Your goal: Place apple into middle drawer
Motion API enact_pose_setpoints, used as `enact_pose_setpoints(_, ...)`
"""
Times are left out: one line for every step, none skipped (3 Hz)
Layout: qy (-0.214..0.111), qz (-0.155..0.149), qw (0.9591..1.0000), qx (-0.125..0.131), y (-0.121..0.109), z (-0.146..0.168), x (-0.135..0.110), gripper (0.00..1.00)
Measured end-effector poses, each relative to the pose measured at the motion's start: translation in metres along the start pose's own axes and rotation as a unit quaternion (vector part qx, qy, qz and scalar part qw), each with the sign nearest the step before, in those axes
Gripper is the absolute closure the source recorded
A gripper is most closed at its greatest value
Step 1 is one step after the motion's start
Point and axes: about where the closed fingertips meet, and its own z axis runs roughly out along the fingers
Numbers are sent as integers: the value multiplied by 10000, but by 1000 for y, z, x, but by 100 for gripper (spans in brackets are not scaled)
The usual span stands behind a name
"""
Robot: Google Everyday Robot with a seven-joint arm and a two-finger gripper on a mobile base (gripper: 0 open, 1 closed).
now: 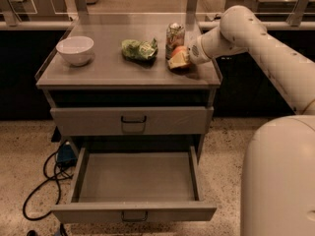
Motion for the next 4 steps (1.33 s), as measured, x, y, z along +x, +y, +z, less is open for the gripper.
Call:
enact_pose_setpoints(0, 0, 10000, 0, 1, -2, -2, 100)
enact_pose_setpoints(140, -68, 9999, -24, 18, -26, 7, 100)
enact_pose_setpoints(573, -213, 9981, -11, 64, -97, 34, 100)
enact_pose_setpoints(782, -502, 9955, 208, 112, -185, 38, 100)
